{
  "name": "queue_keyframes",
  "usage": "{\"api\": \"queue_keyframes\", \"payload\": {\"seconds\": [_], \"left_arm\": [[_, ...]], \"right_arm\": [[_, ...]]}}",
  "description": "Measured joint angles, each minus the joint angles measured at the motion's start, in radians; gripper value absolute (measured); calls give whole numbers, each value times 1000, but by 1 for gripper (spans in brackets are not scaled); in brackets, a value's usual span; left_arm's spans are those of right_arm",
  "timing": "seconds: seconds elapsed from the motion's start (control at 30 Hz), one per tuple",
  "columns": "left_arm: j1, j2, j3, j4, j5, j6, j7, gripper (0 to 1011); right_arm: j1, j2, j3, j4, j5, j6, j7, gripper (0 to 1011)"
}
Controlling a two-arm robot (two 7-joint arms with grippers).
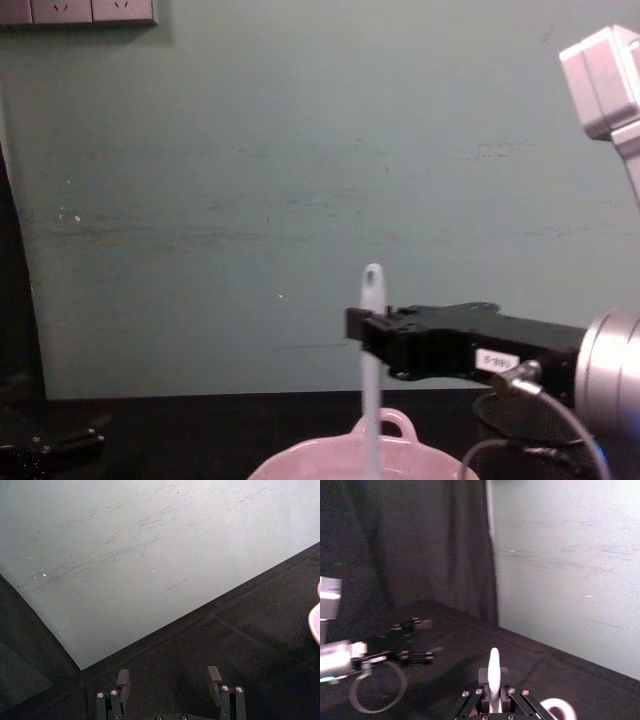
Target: Use the one hand to pick up the spoon and stir the clear water in the bowl.
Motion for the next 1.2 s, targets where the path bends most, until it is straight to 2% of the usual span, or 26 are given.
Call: {"api": "queue_keyframes", "payload": {"seconds": [0.13, 0.33, 0.57, 0.73, 0.87, 1.2], "left_arm": [[0, 0, 0, 0, 0, 0, 0, 1012], [0, 0, 0, 0, 0, 0, 0, 1011], [0, 0, 0, 0, 0, 0, 0, 1011], [0, 0, 0, 0, 0, 0, 0, 1011], [0, 0, 0, 0, 0, 0, 0, 1011], [0, 0, 0, 0, 0, 0, 0, 1011]], "right_arm": [[-3, -5, -28, -6, 15, 4, 10, 120], [22, -33, -70, 35, 25, -4, 8, 120], [75, -76, -96, 131, -15, -90, -23, 120], [109, -105, -91, 195, -41, -132, -47, 119], [128, -121, -71, 233, -63, -159, -71, 120], [124, -109, -17, 225, -102, -174, -95, 120]]}}
